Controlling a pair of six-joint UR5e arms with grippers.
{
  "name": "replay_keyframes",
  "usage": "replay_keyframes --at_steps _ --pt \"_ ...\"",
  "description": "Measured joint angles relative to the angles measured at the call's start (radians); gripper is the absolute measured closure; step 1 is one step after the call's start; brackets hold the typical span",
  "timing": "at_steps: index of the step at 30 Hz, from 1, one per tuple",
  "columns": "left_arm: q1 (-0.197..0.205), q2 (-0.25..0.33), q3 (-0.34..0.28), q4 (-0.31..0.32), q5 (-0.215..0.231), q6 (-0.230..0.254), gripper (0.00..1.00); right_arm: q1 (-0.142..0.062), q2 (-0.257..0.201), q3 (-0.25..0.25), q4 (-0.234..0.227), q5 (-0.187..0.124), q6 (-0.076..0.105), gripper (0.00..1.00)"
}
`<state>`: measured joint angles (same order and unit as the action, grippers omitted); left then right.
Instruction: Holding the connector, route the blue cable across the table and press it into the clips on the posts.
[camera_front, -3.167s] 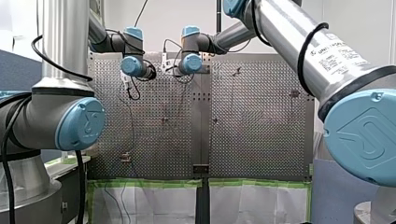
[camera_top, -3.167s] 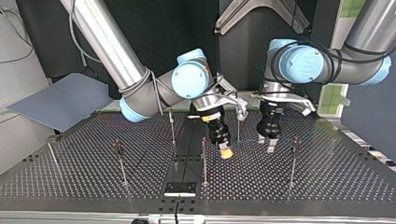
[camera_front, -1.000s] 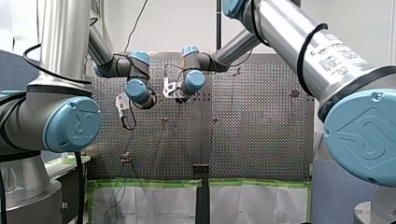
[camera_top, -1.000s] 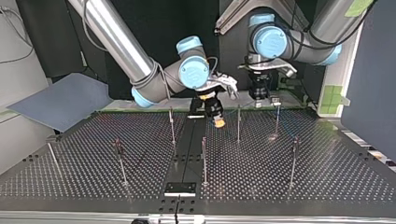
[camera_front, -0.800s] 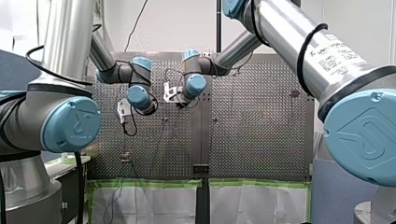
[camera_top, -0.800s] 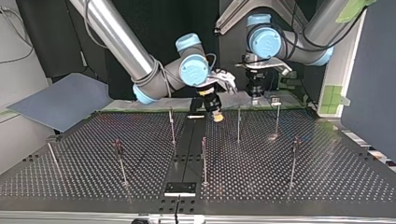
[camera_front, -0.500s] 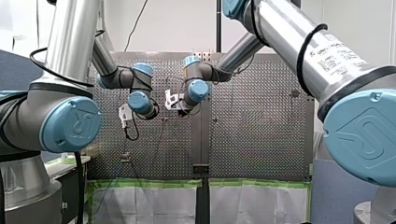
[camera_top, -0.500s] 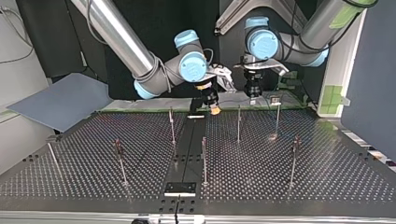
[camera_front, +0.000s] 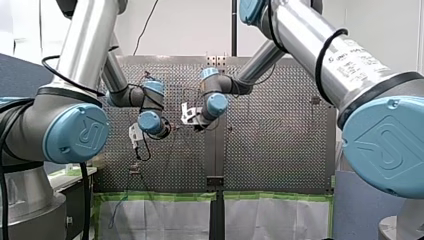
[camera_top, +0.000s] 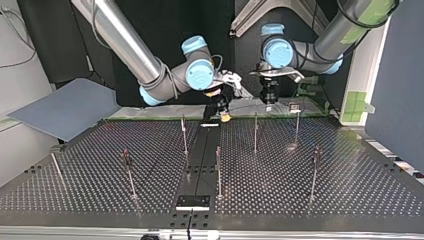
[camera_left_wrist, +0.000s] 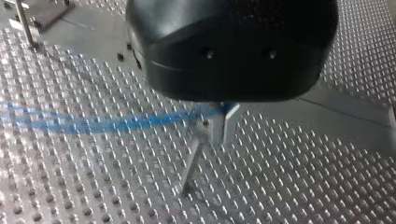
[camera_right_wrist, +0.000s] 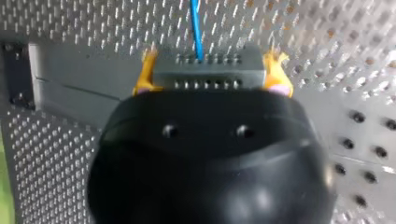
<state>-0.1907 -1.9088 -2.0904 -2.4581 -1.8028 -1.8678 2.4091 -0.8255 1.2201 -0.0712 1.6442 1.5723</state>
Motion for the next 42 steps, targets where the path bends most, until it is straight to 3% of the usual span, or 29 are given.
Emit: replay_keyframes --at_steps 7,18,24,29,42 --pt "0.017 -0.029 0.009 0.041 0.015 -0.010 0.98 -0.007 0.036 0.000 -0.007 -0.018 -0.002 1.00" --pt "0.046 -0.032 0.031 0.065 0.049 -0.013 0.98 -0.026 0.041 -0.014 -0.027 -0.051 0.004 1.00" --pt "0.077 -0.040 0.037 0.096 0.086 -0.021 0.98 -0.036 0.041 -0.046 -0.028 -0.072 0.017 1.00" --pt "0.091 -0.079 0.059 0.118 0.117 -0.033 0.98 -0.046 0.041 -0.054 -0.029 -0.093 0.034 1.00" --pt "0.115 -0.121 0.094 0.158 0.179 -0.047 0.98 -0.053 0.044 -0.055 -0.034 -0.101 0.039 1.00"
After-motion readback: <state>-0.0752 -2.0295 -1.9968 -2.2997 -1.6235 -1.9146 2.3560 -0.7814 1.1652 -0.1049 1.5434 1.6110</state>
